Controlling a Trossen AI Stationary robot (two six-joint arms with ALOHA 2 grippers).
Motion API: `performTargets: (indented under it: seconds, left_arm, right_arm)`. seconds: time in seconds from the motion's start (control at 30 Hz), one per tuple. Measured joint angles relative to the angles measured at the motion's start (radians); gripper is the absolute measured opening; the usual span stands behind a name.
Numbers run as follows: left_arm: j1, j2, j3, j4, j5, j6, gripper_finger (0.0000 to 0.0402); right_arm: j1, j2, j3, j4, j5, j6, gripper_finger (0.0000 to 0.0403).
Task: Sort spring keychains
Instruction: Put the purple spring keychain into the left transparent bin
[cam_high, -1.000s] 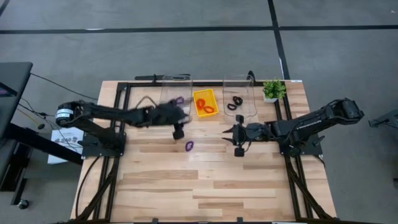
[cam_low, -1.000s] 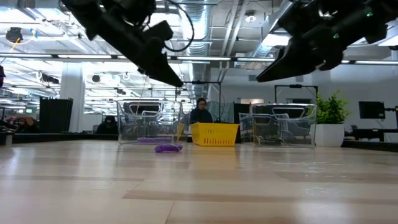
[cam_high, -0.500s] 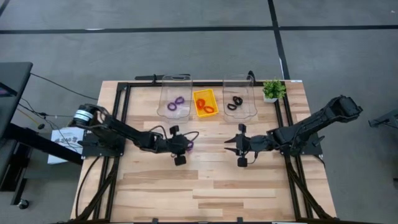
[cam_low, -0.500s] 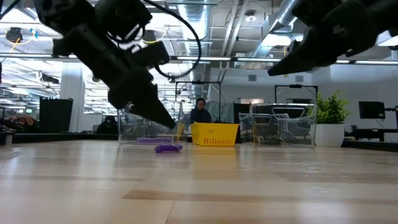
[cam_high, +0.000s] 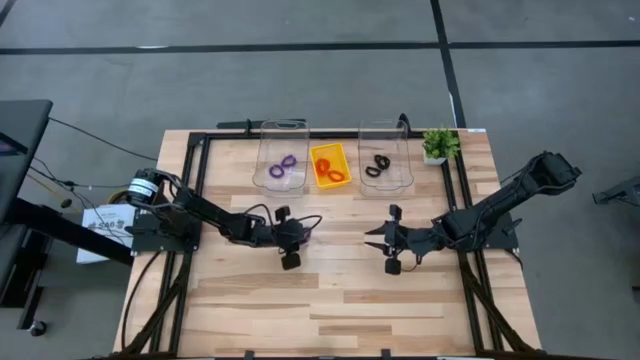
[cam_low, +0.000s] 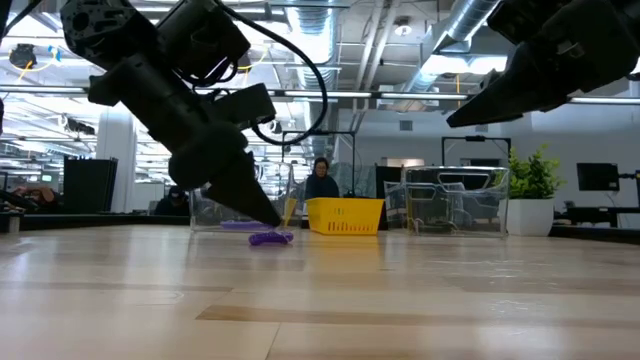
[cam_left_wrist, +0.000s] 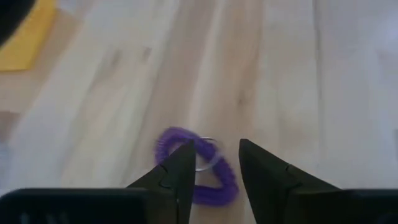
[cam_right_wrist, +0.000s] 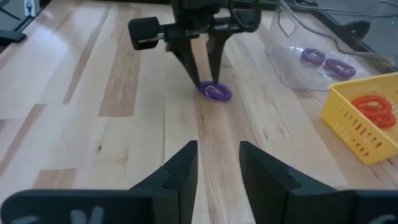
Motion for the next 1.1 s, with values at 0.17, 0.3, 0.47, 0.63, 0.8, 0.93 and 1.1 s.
performTargets:
  seconds: [0.17, 0.3, 0.47, 0.63, 0.8, 0.93, 1.1]
  left_arm:
    - [0.009, 0.049, 0.001, 0.009, 0.045, -0.029, 0.0110]
    - [0.044, 0.115, 0.006, 0.044, 0.089, -0.047, 0.0102]
    - [0.086, 0.123, 0.007, 0.058, 0.179, -0.047, 0.0075]
    - [0.068, 0.061, 0.000, 0.024, 0.191, 0.003, 0.0015]
    - [0.030, 0.002, -0.003, 0.014, 0.199, 0.062, 0.0016]
    - [0.002, -0.048, -0.003, 0.033, 0.176, 0.140, 0.0011]
    - [-0.029, -0.151, -0.002, 0.048, -0.002, 0.271, 0.0015]
  right_arm:
    - [-0.005, 0.000, 0.000, 0.000, 0.000, -0.008, 0.0109]
    - [-0.008, 0.000, 0.000, 0.000, 0.001, -0.008, 0.0109]
    - [-0.008, 0.000, 0.000, 0.001, 0.000, -0.009, 0.0109]
    - [-0.008, 0.000, 0.000, 0.000, 0.000, -0.023, 0.0109]
    - [-0.009, 0.000, 0.000, 0.005, -0.002, -0.067, 0.0109]
    - [-0.023, 0.000, 0.000, 0.022, -0.002, -0.113, 0.0109]
    - [-0.055, 0.000, 0.000, 0.042, -0.002, -0.183, 0.0109]
